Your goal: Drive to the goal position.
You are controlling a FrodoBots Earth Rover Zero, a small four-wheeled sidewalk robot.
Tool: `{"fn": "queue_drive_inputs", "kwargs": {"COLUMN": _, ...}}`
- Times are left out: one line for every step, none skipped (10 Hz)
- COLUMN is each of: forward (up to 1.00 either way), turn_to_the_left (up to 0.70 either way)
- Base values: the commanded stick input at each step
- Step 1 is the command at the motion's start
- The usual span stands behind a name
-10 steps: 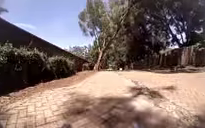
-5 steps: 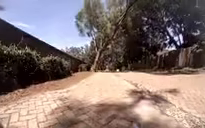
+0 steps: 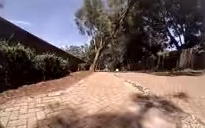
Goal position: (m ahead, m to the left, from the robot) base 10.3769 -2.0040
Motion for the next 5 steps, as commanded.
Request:
{"fn": "queue_drive_inputs", "kwargs": {"forward": 0.70, "turn_to_the_left": -0.16}}
{"fn": "queue_drive_inputs", "kwargs": {"forward": 0.70, "turn_to_the_left": 0.00}}
{"fn": "queue_drive_inputs", "kwargs": {"forward": 0.70, "turn_to_the_left": 0.00}}
{"fn": "queue_drive_inputs", "kwargs": {"forward": 0.70, "turn_to_the_left": 0.00}}
{"fn": "queue_drive_inputs", "kwargs": {"forward": 0.70, "turn_to_the_left": 0.00}}
